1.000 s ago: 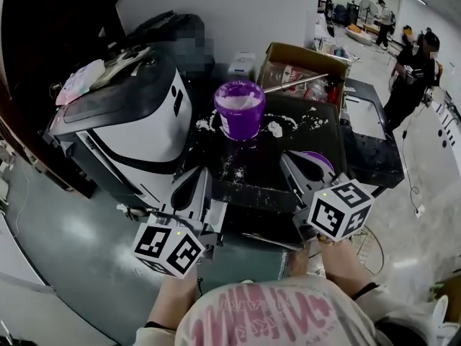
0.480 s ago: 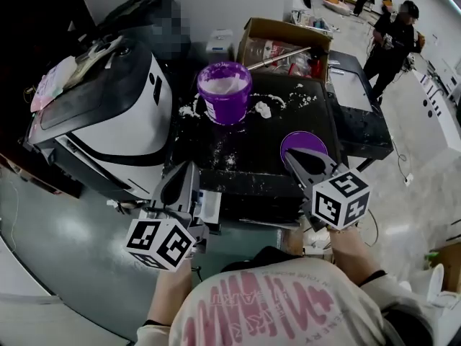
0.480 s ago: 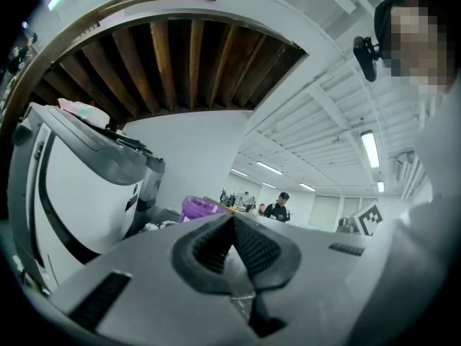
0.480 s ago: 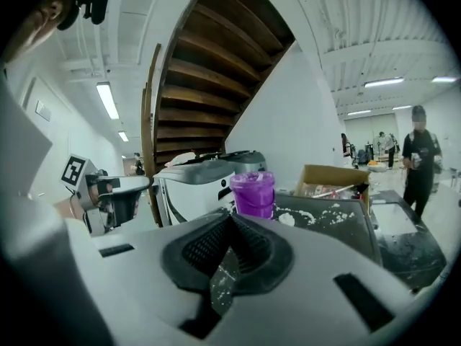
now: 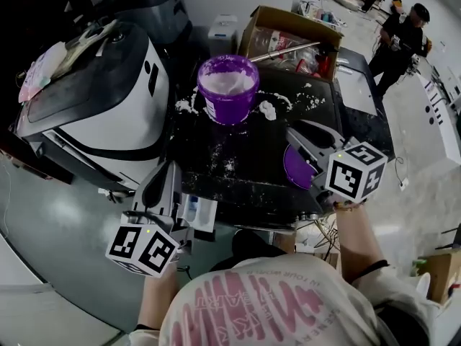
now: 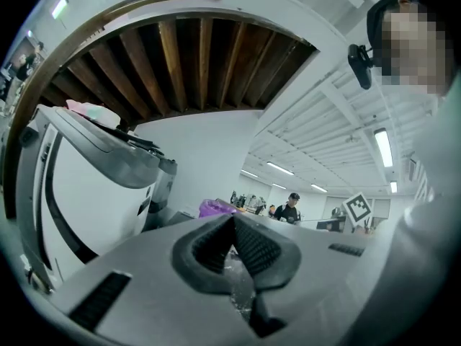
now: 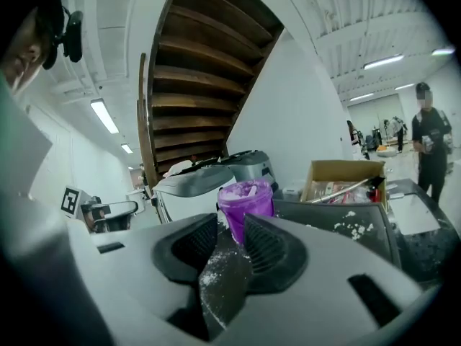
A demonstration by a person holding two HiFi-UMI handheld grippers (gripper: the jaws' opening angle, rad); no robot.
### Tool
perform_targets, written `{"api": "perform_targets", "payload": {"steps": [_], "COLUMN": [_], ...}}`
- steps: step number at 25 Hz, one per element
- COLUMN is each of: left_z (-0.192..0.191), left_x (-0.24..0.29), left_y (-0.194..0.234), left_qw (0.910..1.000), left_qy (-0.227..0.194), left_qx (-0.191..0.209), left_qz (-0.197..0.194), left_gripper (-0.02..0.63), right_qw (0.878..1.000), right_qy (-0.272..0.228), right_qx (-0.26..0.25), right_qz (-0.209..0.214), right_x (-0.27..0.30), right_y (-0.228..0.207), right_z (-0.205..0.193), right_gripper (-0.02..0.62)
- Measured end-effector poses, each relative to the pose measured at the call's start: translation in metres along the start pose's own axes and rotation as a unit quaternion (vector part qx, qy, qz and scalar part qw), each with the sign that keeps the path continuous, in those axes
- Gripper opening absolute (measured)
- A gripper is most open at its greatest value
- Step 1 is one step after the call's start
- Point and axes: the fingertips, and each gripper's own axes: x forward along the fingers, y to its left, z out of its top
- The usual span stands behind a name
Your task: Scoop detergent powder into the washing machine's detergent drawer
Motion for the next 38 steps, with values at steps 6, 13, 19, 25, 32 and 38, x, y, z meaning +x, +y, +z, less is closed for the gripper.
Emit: {"api": "perform_targets", "payload": {"steps": [6,13,19,25,32,38], "left_z": [0.007,-0.007,-0.021,-0.018,-0.023,-0.017], "left_x": [0.022,0.037,0.032,0.018,0.01,0.009], "left_y": [0.02,0.036,0.052,0.059,0.064,0.069], "left_qw": [0.9997,0.9994,0.9977,0.9961,0.9937,0.9932], "left_qy": [-0.007,0.008,0.022,0.018,0.031,0.033], "left_qx": [-0.01,0.007,-0.008,-0.013,-0.007,-0.003], "left_qz": [0.023,0.033,0.064,0.085,0.108,0.112], "left_gripper": [0.003,0.002,0.003,0.002,0.002,0.002], "right_qw": [0.997,0.974,0.954,0.933,0.893,0.881], "right_qy": [0.055,0.165,0.212,0.265,0.359,0.393], "right_qx": [-0.031,-0.131,-0.183,-0.21,-0.238,-0.22], "right_qz": [0.04,0.087,0.105,0.122,0.131,0.144], "right_x": [0.054,0.112,0.15,0.185,0.206,0.217], "right_y": [-0.028,-0.037,-0.046,-0.053,-0.054,-0.047], "right_z": [0.021,0.032,0.045,0.045,0.033,0.02], "right_gripper": [0.138,0.167,0.17,0.181,0.198,0.174]}}
